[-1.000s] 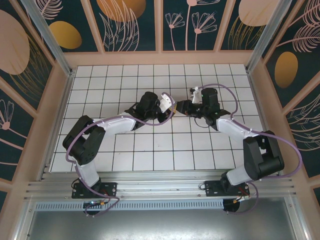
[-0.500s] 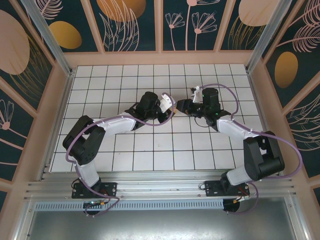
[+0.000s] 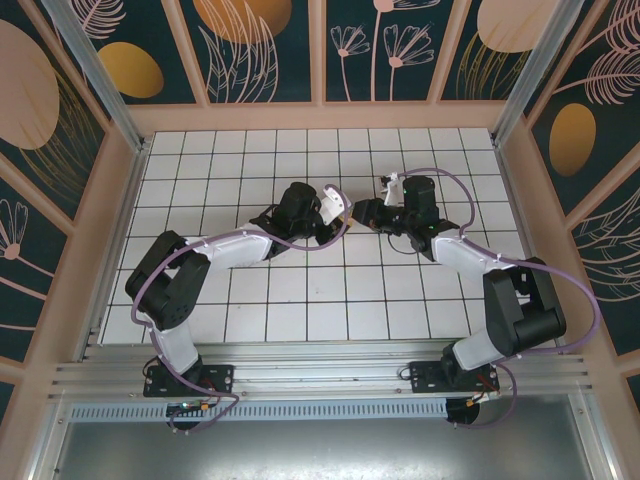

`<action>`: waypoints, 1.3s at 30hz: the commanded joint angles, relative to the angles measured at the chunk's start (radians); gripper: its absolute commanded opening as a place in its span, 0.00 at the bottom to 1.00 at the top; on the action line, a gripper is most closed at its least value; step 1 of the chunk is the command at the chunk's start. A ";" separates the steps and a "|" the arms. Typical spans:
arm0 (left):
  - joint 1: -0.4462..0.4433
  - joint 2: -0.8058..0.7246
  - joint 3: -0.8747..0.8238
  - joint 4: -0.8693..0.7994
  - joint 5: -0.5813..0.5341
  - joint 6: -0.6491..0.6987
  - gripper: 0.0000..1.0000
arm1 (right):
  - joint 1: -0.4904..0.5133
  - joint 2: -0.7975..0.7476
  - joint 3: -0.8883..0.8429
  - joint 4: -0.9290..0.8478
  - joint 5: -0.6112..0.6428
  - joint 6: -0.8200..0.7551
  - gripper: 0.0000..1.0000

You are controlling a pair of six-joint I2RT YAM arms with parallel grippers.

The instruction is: Insert wireless bluetooth earbuds into charging case

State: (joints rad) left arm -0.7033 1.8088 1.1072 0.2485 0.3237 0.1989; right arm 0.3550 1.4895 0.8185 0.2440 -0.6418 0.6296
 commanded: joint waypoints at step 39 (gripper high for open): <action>-0.006 -0.034 -0.047 0.130 0.119 -0.111 0.05 | -0.024 -0.201 -0.146 0.175 0.094 -0.171 0.08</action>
State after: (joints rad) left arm -0.7033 1.7973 1.0771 0.3309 0.4004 0.1211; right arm 0.3378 1.3132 0.6926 0.3454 -0.5652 0.4797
